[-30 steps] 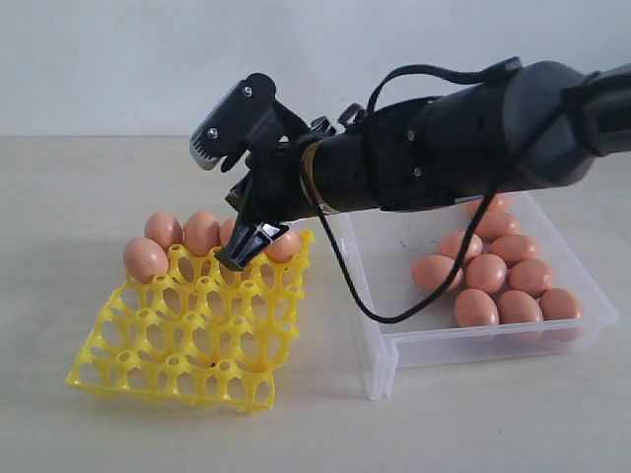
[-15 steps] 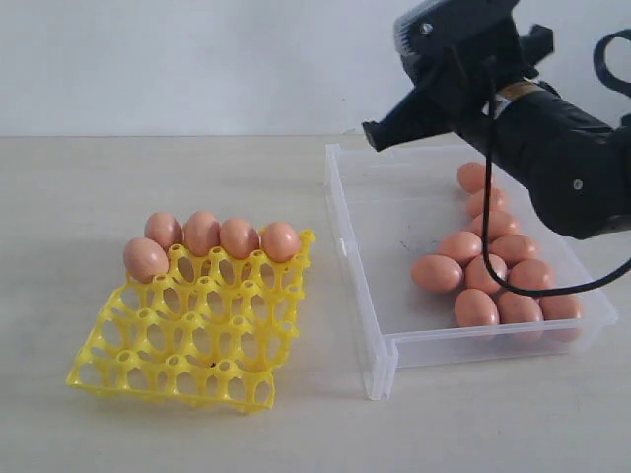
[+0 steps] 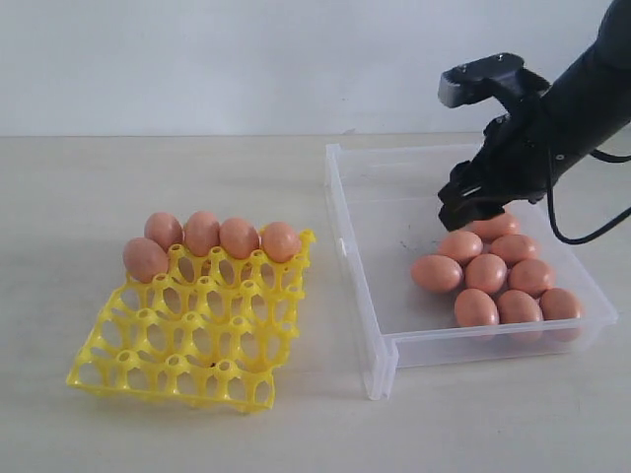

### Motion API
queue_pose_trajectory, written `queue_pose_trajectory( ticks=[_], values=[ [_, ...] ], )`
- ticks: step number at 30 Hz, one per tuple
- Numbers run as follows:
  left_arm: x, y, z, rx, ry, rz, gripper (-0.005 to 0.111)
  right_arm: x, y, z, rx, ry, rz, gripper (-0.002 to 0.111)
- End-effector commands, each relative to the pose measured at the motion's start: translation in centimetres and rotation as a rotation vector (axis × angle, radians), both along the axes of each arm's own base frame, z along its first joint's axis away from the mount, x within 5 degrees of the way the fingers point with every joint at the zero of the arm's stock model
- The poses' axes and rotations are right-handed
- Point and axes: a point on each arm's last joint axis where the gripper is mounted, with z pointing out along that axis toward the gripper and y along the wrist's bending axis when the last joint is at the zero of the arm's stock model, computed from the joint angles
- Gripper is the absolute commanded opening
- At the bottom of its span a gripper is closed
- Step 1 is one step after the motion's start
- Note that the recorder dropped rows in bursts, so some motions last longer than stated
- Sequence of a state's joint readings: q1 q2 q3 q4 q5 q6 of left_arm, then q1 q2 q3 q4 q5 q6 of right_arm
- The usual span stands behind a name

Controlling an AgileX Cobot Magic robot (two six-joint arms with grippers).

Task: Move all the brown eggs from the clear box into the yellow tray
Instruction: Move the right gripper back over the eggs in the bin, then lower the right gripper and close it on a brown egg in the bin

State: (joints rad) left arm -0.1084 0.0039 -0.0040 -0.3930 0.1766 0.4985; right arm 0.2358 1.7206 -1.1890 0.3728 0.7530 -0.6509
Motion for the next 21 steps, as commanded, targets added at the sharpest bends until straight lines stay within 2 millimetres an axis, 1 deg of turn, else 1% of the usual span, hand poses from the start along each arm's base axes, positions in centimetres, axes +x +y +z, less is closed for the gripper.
queue_pose_trajectory(
  ticks=[1, 2, 5, 7, 10, 12, 14, 16, 17, 18, 19, 20, 21],
  values=[
    [0.0, 0.0, -0.1, -0.014, 0.002, -0.006, 0.078, -1.0, 2.0, 0.6, -0.068, -0.021, 0.267, 0.053],
    [0.0, 0.0, -0.1, -0.014, 0.002, -0.006, 0.078, -0.9, 2.7, 0.7, -0.083, -0.068, 0.32, 0.053],
    [0.0, 0.0, -0.1, -0.014, 0.002, -0.006, 0.078, -1.0, 3.6, 0.7, -0.159, -0.155, 0.452, 0.053],
    [0.0, 0.0, -0.1, -0.014, 0.002, -0.006, 0.078, -1.0, 3.6, 0.6, -0.219, -0.171, 0.503, 0.053],
    [0.0, 0.0, -0.1, -0.014, 0.002, -0.006, 0.078, -1.3, 3.2, 0.4, -0.291, -0.144, 0.556, 0.053],
    [0.0, 0.0, -0.1, -0.014, 0.002, -0.006, 0.078, -1.3, 3.0, 0.4, -0.31, -0.137, 0.568, 0.053],
    [0.0, 0.0, -0.1, -0.014, 0.002, -0.006, 0.078, -1.2, 3.1, 0.4, -0.319, -0.156, 0.587, 0.053],
    [0.0, 0.0, -0.1, -0.014, 0.002, -0.006, 0.078, -0.7, 3.4, 0.7, -0.315, -0.251, 0.627, 0.053],
    [0.0, 0.0, -0.1, -0.014, 0.002, -0.006, 0.078, -0.2, 3.7, 1.0, -0.297, -0.316, 0.61, 0.053],
    [0.0, 0.0, -0.1, -0.014, 0.002, -0.006, 0.078, 0.1, 4.1, 1.3, -0.242, -0.351, 0.553, 0.053],
    [0.0, 0.0, -0.1, -0.014, 0.002, -0.006, 0.078, 0.2, 4.4, 1.4, -0.193, -0.36, 0.513, 0.053],
    [0.0, 0.0, -0.1, -0.014, 0.002, -0.006, 0.078, 0.0, 4.5, 1.4, -0.172, -0.347, 0.51, 0.053],
    [0.0, 0.0, -0.1, -0.014, 0.002, -0.006, 0.078, -0.2, 4.6, 1.2, -0.178, -0.329, 0.553, 0.053]
  ],
)
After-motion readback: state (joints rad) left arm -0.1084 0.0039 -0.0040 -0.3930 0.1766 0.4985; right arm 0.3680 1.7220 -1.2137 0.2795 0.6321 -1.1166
